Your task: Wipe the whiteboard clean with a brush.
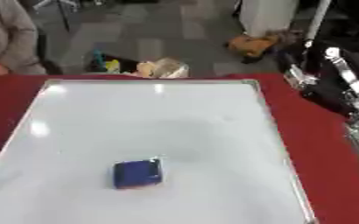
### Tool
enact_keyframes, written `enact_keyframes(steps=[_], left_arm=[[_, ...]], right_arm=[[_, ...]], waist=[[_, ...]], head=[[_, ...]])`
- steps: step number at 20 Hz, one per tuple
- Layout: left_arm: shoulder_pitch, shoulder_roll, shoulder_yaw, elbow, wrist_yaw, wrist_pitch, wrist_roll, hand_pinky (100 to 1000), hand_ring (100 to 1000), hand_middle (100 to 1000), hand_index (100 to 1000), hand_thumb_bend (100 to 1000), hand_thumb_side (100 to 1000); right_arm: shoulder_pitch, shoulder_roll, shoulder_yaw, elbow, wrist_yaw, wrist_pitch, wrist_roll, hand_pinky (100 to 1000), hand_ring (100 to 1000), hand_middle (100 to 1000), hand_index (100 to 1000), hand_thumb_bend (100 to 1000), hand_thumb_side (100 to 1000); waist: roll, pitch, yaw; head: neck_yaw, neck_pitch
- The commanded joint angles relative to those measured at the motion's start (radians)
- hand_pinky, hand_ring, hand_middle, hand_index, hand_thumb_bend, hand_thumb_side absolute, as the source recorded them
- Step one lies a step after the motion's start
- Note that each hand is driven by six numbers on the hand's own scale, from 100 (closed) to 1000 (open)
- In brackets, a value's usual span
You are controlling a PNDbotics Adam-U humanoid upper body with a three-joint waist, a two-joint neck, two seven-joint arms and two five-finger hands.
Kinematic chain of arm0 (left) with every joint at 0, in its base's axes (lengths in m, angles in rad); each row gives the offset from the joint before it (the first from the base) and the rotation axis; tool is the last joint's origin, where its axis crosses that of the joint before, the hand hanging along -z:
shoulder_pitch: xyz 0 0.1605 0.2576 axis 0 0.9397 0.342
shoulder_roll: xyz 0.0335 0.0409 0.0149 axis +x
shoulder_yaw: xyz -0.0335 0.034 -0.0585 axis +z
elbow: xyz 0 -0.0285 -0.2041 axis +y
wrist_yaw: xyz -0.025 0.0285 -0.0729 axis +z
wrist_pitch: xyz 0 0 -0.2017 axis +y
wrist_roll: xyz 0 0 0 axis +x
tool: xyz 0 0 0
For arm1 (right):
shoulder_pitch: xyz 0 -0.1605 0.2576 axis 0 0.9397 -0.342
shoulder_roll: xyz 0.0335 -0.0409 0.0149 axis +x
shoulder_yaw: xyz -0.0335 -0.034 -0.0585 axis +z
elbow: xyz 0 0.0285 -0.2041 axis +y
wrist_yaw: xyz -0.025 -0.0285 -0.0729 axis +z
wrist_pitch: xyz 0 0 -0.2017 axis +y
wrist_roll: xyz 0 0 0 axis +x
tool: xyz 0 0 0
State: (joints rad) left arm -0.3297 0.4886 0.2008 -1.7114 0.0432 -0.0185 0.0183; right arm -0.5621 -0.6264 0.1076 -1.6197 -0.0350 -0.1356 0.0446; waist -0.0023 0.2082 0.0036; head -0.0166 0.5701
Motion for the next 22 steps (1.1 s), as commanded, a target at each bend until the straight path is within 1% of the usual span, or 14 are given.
enact_keyframes(steps=[1, 7, 11, 15, 20, 22], left_arm=[[-0.015, 0.012, -0.001, -0.022, -0.001, -0.003, -0.008, 582, 552, 578, 737, 869, 817], [-0.017, 0.006, -0.005, -0.024, 0.002, -0.004, -0.014, 582, 553, 578, 736, 867, 818], [-0.017, 0.003, -0.006, -0.025, 0.004, -0.005, -0.015, 558, 553, 593, 736, 861, 819], [-0.020, -0.001, -0.011, -0.025, 0.005, -0.005, -0.019, 550, 552, 594, 736, 858, 821], [-0.022, -0.008, -0.017, -0.024, 0.010, -0.006, -0.029, 551, 556, 599, 739, 840, 823], [-0.023, -0.010, -0.019, -0.024, 0.012, -0.007, -0.032, 552, 557, 600, 740, 834, 824]], right_arm=[[-0.030, -0.006, 0.013, 0.003, 0.019, -0.003, 0.025, 487, 581, 603, 695, 232, 656], [-0.058, 0.016, 0.048, 0.013, 0.037, -0.007, 0.066, 494, 595, 623, 675, 234, 658], [-0.070, 0.027, 0.064, 0.020, 0.044, -0.009, 0.085, 498, 600, 631, 642, 237, 659], [-0.087, 0.035, 0.085, 0.031, 0.074, -0.014, 0.112, 507, 608, 640, 625, 240, 660], [-0.123, 0.056, 0.117, 0.059, 0.134, -0.026, 0.151, 515, 623, 661, 548, 260, 660], [-0.135, 0.066, 0.128, 0.072, 0.153, -0.031, 0.163, 518, 628, 667, 493, 276, 658]], waist=[[0.003, -0.020, 0.003], [0.005, -0.024, 0.008], [0.005, -0.024, 0.009], [0.006, -0.025, 0.011], [0.009, -0.027, 0.020], [0.010, -0.027, 0.023]], head=[[-0.004, -0.001], [-0.006, -0.001], [-0.009, -0.001], [-0.013, -0.001], [-0.022, 0.001], [-0.025, 0.001]])
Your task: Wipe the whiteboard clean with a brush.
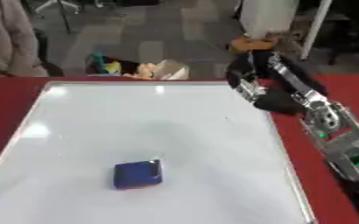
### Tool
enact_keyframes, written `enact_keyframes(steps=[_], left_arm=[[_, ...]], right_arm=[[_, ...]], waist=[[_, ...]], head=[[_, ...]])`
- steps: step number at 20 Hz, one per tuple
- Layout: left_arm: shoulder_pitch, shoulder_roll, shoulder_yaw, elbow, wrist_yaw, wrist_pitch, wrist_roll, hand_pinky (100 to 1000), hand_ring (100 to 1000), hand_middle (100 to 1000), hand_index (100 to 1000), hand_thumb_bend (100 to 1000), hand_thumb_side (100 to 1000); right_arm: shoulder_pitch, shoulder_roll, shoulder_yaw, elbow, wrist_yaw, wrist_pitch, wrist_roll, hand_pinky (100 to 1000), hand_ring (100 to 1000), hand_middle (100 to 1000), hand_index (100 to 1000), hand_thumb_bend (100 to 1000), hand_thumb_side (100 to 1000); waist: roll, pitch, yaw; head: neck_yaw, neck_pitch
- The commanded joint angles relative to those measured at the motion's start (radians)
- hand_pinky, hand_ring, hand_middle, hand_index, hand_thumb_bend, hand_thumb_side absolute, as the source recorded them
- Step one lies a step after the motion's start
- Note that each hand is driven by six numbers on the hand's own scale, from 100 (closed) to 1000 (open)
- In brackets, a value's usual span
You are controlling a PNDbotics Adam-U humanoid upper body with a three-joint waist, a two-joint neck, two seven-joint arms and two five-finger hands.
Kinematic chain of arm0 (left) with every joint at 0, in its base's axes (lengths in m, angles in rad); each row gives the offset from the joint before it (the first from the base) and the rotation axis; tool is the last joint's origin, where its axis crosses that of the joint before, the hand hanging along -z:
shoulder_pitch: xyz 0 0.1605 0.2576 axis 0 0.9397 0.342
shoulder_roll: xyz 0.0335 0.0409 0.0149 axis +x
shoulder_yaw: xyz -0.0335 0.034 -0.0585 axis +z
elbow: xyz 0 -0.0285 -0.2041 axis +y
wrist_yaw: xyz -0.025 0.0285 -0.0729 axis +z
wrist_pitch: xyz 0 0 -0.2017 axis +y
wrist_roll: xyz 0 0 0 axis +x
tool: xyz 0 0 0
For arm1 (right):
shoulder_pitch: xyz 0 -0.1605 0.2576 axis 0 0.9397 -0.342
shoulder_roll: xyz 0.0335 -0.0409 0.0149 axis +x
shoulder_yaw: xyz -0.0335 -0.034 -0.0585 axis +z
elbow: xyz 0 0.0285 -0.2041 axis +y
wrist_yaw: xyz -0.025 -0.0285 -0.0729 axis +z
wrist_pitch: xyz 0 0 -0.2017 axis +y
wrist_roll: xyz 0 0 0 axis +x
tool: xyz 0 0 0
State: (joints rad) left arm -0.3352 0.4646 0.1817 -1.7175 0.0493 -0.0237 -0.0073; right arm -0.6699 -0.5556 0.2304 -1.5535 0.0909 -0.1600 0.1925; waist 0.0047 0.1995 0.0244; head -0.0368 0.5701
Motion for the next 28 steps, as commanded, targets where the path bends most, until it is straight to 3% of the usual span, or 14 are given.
enact_keyframes(steps=[1, 4, 11, 14, 20, 22, 25, 28], left_arm=[[-0.018, 0.013, -0.001, -0.019, 0.007, -0.003, -0.009, 552, 557, 600, 740, 830, 825], [-0.020, 0.010, -0.005, -0.020, 0.009, -0.004, -0.015, 552, 558, 601, 741, 826, 825], [-0.024, 0.004, -0.012, -0.022, 0.013, -0.003, -0.020, 551, 557, 601, 742, 820, 826], [-0.025, 0.002, -0.014, -0.023, 0.014, -0.003, -0.021, 550, 557, 601, 742, 817, 827], [-0.029, -0.003, -0.019, -0.024, 0.017, -0.003, -0.026, 549, 557, 601, 742, 812, 828], [-0.029, -0.004, -0.019, -0.024, 0.017, -0.003, -0.027, 548, 582, 601, 743, 810, 828], [-0.029, -0.006, -0.020, -0.024, 0.018, -0.003, -0.029, 548, 583, 601, 743, 810, 828], [-0.029, -0.007, -0.020, -0.023, 0.019, -0.004, -0.029, 547, 584, 601, 743, 808, 829]], right_arm=[[-0.035, 0.001, 0.012, 0.012, 0.038, -0.011, 0.023, 520, 630, 668, 472, 283, 656], [-0.058, 0.017, 0.037, 0.033, 0.076, -0.024, 0.053, 529, 638, 674, 435, 305, 651], [-0.100, 0.058, 0.088, 0.080, 0.184, -0.074, 0.121, 539, 637, 667, 445, 325, 638], [-0.112, 0.080, 0.108, 0.097, 0.228, -0.098, 0.145, 543, 633, 655, 518, 323, 636], [-0.123, 0.119, 0.140, 0.127, 0.292, -0.142, 0.178, 545, 630, 643, 582, 321, 631], [-0.124, 0.129, 0.147, 0.137, 0.304, -0.152, 0.184, 545, 626, 635, 665, 320, 627], [-0.124, 0.140, 0.153, 0.148, 0.321, -0.167, 0.191, 546, 626, 633, 681, 320, 627], [-0.124, 0.150, 0.163, 0.156, 0.345, -0.185, 0.198, 549, 625, 628, 757, 322, 621]], waist=[[0.004, -0.019, 0.004], [0.006, -0.020, 0.010], [0.009, -0.022, 0.021], [0.011, -0.022, 0.023], [0.014, -0.023, 0.030], [0.015, -0.023, 0.033], [0.016, -0.023, 0.035], [0.016, -0.023, 0.036]], head=[[-0.007, 0.000], [-0.013, 0.000], [-0.020, 0.000], [-0.025, -0.001], [-0.027, -0.002], [-0.027, -0.002], [-0.028, -0.001], [-0.028, 0.000]])
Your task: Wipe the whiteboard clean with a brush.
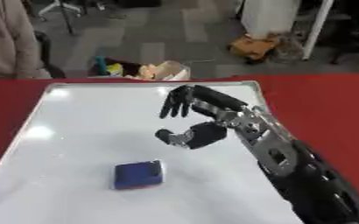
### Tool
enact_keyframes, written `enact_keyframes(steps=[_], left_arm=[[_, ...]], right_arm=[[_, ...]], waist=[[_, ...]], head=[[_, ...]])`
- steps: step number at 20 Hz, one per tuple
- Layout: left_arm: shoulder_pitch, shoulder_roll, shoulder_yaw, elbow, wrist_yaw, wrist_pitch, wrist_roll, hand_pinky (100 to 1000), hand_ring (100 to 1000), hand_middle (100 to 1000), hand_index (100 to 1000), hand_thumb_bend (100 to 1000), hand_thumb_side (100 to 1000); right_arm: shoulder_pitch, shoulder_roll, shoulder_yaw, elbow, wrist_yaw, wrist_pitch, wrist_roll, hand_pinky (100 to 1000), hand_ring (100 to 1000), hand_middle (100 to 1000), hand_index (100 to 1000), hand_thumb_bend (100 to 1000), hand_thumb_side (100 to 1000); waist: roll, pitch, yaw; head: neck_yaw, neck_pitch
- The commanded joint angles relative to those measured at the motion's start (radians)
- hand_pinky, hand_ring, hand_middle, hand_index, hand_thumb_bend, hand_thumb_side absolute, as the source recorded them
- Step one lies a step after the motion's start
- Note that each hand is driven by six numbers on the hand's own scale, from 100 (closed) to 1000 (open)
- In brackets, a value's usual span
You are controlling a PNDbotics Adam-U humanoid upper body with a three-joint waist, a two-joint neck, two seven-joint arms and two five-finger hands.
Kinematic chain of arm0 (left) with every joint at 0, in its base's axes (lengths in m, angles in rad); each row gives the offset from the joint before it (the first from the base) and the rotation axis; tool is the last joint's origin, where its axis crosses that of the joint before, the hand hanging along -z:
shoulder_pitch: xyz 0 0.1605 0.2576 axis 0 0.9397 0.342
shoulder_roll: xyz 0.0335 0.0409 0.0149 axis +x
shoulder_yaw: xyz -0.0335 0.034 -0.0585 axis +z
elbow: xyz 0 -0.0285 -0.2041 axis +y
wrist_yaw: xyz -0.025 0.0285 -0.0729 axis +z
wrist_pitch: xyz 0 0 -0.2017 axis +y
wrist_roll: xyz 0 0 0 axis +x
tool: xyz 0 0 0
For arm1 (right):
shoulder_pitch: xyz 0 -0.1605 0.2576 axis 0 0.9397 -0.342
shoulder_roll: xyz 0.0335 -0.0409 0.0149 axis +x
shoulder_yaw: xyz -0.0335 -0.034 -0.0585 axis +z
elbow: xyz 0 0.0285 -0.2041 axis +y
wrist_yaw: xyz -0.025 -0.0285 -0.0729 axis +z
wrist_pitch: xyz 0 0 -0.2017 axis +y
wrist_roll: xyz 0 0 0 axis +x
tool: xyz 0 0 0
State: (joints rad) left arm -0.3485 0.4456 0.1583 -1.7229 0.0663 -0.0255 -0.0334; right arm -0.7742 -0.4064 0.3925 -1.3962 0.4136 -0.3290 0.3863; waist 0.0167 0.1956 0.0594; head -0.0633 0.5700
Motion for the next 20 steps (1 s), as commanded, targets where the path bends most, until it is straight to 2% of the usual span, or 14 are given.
enact_keyframes(steps=[1, 3, 4, 9, 14, 20], left_arm=[[-0.016, 0.012, 0.004, -0.018, 0.002, -0.002, -0.004, 547, 584, 601, 743, 807, 829], [-0.016, 0.011, 0.003, -0.017, 0.002, -0.002, -0.004, 547, 584, 601, 743, 807, 829], [-0.016, 0.010, 0.003, -0.017, 0.003, -0.002, -0.005, 547, 585, 601, 744, 806, 830], [-0.017, 0.009, 0.001, -0.016, 0.004, -0.002, -0.009, 545, 585, 601, 744, 804, 831], [-0.018, 0.006, -0.001, -0.016, 0.005, -0.002, -0.013, 544, 584, 601, 740, 802, 831], [-0.022, 0.003, -0.003, -0.016, 0.007, -0.002, -0.017, 543, 583, 600, 738, 799, 832]], right_arm=[[-0.019, 0.004, 0.003, 0.001, 0.030, -0.021, 0.006, 550, 625, 628, 765, 325, 621], [-0.019, 0.007, 0.005, 0.006, 0.041, -0.030, 0.007, 550, 625, 628, 765, 325, 621], [-0.019, 0.010, 0.008, 0.009, 0.047, -0.035, 0.010, 550, 624, 631, 808, 347, 616], [-0.016, 0.022, 0.016, 0.021, 0.065, -0.054, 0.021, 548, 621, 635, 868, 403, 597], [-0.012, 0.036, 0.027, 0.037, 0.078, -0.069, 0.032, 547, 618, 639, 886, 407, 607], [0.043, -0.028, 0.042, -0.038, 0.050, -0.081, 0.031, 545, 617, 640, 890, 414, 609]], waist=[[0.004, -0.019, 0.002], [0.004, -0.019, 0.002], [0.004, -0.018, 0.003], [0.005, -0.017, 0.006], [0.006, -0.015, 0.010], [0.005, -0.010, 0.016]], head=[[-0.002, 0.000], [-0.001, 0.000], [-0.002, 0.000], [-0.004, 0.002], [-0.005, 0.002], [-0.006, 0.002]])
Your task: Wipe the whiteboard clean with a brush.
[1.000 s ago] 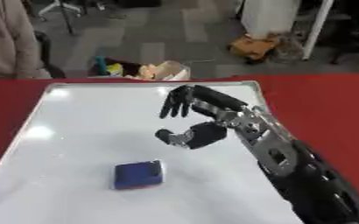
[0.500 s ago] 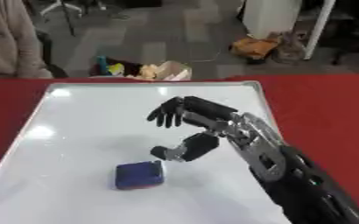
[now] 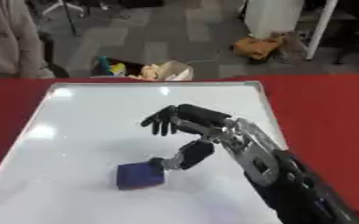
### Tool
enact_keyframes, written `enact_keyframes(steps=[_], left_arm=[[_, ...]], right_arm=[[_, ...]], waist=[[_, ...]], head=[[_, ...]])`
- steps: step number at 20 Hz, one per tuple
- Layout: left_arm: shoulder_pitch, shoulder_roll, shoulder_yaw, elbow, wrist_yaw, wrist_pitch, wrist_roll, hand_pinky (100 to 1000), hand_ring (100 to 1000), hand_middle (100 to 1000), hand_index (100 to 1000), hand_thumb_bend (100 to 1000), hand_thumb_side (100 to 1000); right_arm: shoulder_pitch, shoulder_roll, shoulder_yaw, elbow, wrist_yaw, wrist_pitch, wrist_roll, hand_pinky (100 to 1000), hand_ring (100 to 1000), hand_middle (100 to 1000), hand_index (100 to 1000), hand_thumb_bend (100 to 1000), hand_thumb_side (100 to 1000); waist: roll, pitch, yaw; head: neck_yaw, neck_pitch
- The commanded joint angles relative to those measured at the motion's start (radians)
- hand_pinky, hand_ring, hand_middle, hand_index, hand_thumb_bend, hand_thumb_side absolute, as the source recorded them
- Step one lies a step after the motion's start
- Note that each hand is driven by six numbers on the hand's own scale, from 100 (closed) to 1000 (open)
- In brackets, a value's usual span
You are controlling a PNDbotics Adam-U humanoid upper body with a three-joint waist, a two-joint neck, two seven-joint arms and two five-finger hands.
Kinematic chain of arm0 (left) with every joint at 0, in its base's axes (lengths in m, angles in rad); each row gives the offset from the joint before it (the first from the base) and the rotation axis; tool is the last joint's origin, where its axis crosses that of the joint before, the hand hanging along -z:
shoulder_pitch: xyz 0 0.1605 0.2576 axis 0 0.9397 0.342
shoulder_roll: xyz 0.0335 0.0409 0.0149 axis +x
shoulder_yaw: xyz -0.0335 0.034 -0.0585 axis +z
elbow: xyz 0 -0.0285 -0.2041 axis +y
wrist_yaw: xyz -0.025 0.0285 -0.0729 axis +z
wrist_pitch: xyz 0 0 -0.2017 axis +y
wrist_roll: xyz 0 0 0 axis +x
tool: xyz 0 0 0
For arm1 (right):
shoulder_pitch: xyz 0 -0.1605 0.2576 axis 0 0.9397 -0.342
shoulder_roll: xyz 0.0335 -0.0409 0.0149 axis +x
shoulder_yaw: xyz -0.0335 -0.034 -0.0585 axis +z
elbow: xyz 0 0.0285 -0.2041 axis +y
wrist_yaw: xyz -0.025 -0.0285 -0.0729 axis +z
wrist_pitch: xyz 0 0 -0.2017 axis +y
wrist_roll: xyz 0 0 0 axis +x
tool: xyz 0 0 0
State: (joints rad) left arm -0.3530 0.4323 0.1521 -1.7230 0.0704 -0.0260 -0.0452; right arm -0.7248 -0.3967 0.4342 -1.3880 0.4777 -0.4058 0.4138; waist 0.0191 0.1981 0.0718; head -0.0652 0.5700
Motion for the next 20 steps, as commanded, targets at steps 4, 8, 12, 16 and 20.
enact_keyframes(steps=[4, 8, 12, 16, 20], left_arm=[[-0.019, 0.014, 0.002, -0.016, 0.004, -0.002, -0.006, 542, 583, 600, 738, 797, 832], [-0.021, 0.012, 0.000, -0.016, 0.005, -0.002, -0.009, 542, 583, 600, 739, 794, 833], [-0.022, 0.011, -0.001, -0.015, 0.006, -0.002, -0.011, 541, 584, 601, 738, 792, 833], [-0.024, 0.009, -0.002, -0.015, 0.006, -0.002, -0.012, 541, 584, 601, 738, 790, 833], [-0.025, 0.007, -0.003, -0.015, 0.007, -0.002, -0.013, 540, 585, 602, 738, 788, 833]], right_arm=[[0.005, -0.041, 0.010, -0.063, -0.021, 0.003, 0.017, 545, 614, 638, 888, 411, 610], [0.010, -0.028, 0.020, -0.057, -0.019, -0.001, 0.027, 542, 610, 635, 873, 405, 615], [0.012, -0.016, 0.027, -0.049, -0.018, -0.009, 0.030, 540, 604, 630, 838, 399, 616], [0.008, -0.009, 0.031, -0.045, -0.015, -0.014, 0.030, 540, 604, 630, 834, 395, 616], [0.004, -0.005, 0.034, -0.045, -0.014, -0.017, 0.030, 540, 604, 630, 836, 394, 616]], waist=[[0.002, -0.010, 0.007], [0.003, -0.009, 0.009], [0.003, -0.007, 0.012], [0.004, -0.006, 0.015], [0.005, -0.006, 0.018]], head=[[-0.006, 0.003], [-0.006, 0.003], [-0.006, 0.004], [-0.008, 0.003], [-0.009, 0.002]])
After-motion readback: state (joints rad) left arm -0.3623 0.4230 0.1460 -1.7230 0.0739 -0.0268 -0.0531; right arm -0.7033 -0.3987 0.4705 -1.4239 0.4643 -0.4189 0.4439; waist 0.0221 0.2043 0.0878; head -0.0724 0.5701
